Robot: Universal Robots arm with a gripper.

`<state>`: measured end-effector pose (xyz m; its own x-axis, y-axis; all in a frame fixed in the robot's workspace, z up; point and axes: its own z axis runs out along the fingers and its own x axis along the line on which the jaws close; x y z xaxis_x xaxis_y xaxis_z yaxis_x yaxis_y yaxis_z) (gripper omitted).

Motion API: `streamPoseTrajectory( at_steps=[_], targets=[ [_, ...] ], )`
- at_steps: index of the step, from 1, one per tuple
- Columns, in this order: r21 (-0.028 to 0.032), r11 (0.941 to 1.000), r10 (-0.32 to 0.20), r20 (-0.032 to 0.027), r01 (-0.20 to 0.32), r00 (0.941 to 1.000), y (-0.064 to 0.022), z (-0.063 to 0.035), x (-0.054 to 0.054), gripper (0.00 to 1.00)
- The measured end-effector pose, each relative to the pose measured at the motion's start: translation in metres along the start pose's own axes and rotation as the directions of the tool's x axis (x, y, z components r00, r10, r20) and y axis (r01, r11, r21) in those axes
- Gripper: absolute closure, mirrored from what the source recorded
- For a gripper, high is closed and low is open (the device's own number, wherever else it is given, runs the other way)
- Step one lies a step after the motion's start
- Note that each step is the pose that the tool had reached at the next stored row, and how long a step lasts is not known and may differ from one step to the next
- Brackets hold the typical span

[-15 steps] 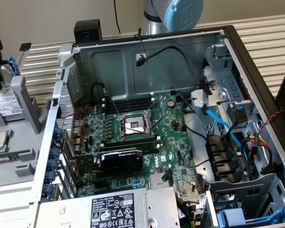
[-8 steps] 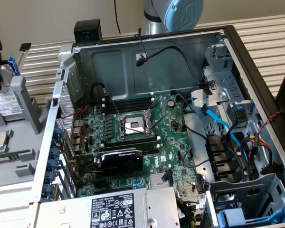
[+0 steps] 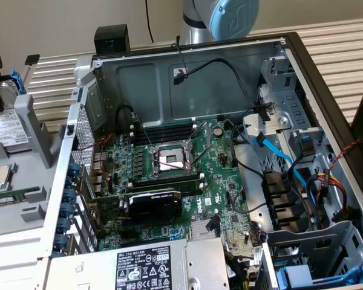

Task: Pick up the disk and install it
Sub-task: 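Pick up the disk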

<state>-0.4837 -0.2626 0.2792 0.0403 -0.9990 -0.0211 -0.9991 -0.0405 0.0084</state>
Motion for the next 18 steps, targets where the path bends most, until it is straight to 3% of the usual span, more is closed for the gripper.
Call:
streamPoseTrajectory(
  at_steps=[2, 6, 18],
  targets=[
    [-0.0001, 1.0000, 0.000, -0.0009, 0.000, 1.0000, 0.0000, 0.0000, 0.000, 0.63],
    [-0.0005, 1.0000, 0.000, -0.0090, 0.000, 1.0000, 0.0002, -0.0055, 0.000, 0.63],
    [-0.0021, 1.0000, 0.000, -0.0448, 0.000, 0.9990, 0.0002, -0.0105, -0.001, 0.63]
  ],
)
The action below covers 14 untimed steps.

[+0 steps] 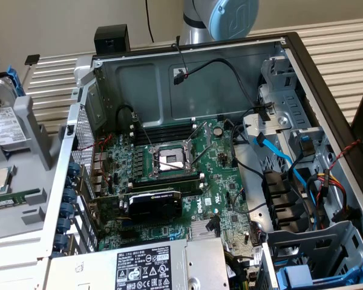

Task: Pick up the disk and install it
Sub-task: 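Pick up the disk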

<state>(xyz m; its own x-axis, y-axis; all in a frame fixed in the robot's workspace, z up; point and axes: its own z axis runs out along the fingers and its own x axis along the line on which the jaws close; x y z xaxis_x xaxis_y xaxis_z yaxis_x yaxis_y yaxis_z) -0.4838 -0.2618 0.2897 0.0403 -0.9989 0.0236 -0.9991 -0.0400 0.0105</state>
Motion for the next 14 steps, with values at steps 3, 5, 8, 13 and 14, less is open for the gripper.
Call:
streamPoseTrajectory(
  at_steps=[3, 5, 8, 13, 14],
  targets=[
    [-0.0004, 1.0000, 0.000, -0.0101, 0.000, 0.9999, 0.0000, -0.0009, -0.0007, 0.63],
    [-0.0009, 1.0000, 0.000, -0.0155, 0.000, 0.9999, 0.0000, -0.0018, -0.0012, 0.63],
    [0.0001, 1.0000, 0.000, -0.0186, 0.000, 0.9998, 0.0000, -0.0028, -0.0014, 0.63],
    [0.0241, 0.9997, 0.001, -0.0197, -0.001, 0.9998, 0.0004, -0.0035, -0.0016, 0.63],
    [0.0302, 0.9995, 0.002, -0.0200, -0.001, 0.9998, 0.0004, -0.0036, -0.0016, 0.63]
  ],
)
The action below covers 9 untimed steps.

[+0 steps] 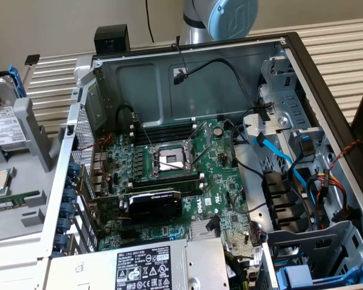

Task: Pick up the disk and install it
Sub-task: 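Pick up the disk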

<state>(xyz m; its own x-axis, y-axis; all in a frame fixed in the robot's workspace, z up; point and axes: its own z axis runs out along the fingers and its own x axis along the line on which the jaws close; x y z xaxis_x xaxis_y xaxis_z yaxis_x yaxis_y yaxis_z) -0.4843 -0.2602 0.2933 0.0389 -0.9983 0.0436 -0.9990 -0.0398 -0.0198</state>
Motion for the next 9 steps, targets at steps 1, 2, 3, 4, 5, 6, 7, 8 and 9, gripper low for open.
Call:
streamPoseTrajectory(
  at_steps=[1, 2, 3, 4, 5, 6, 7, 8, 9],
  targets=[
    [0.0062, 1.0000, 0.000, -0.0002, 0.000, 1.0000, 0.0001, -0.0001, -0.0001, 0.63],
    [0.0114, 0.9999, 0.001, -0.0004, -0.001, 1.0000, 0.0001, -0.0002, -0.0001, 0.63],
    [0.0170, 0.9999, 0.001, -0.0007, -0.001, 1.0000, 0.0002, -0.0003, -0.0002, 0.63],
    [0.0215, 0.9998, 0.001, -0.0008, -0.001, 1.0000, 0.0003, -0.0003, -0.0004, 0.63],
    [0.0252, 0.9997, 0.001, -0.0010, -0.001, 1.0000, 0.0004, -0.0003, -0.0005, 0.63],
    [0.0280, 0.9996, 0.001, -0.0011, -0.001, 1.0000, 0.0006, -0.0003, -0.0006, 0.63],
    [0.0305, 0.9995, 0.001, -0.0011, -0.001, 1.0000, 0.0009, -0.0002, -0.0009, 0.63],
    [0.0319, 0.9995, 0.001, -0.0011, -0.001, 1.0000, 0.0013, -0.0003, -0.0010, 0.63],
    [0.0340, 0.9994, 0.001, -0.0005, -0.001, 1.0000, 0.0016, -0.0003, -0.0011, 0.63]
  ],
)
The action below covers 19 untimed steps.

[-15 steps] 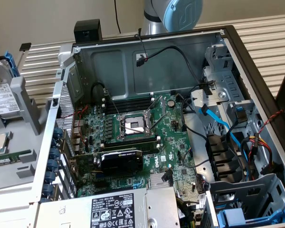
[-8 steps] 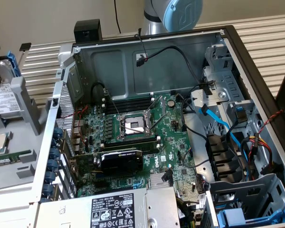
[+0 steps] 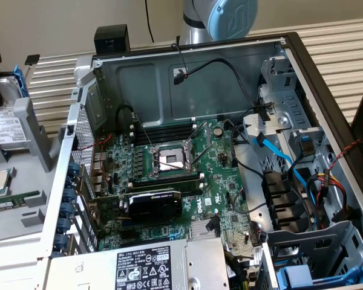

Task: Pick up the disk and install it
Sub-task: 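Pick up the disk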

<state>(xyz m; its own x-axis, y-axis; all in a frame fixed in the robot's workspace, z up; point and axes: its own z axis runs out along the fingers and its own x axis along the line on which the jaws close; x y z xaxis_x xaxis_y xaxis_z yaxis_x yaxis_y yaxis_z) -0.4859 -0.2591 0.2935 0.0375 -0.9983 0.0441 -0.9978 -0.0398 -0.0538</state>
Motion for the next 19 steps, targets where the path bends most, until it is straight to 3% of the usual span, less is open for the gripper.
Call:
streamPoseTrajectory(
  at_steps=[4, 9, 12, 19],
  targets=[
    [0.0082, 1.0000, 0.001, 0.0128, -0.001, 0.9999, 0.0010, -0.0001, -0.0002, 0.63],
    [0.0114, 0.9999, 0.003, 0.0431, -0.003, 0.9991, 0.0014, -0.0002, -0.0002, 0.63],
    [0.0122, 0.9999, 0.004, 0.0555, -0.004, 0.9985, 0.0016, -0.0001, -0.0003, 0.63],
    [0.0123, 0.9999, 0.003, 0.0574, -0.004, 0.9983, 0.0027, -0.0001, -0.0001, 0.63]
  ],
)
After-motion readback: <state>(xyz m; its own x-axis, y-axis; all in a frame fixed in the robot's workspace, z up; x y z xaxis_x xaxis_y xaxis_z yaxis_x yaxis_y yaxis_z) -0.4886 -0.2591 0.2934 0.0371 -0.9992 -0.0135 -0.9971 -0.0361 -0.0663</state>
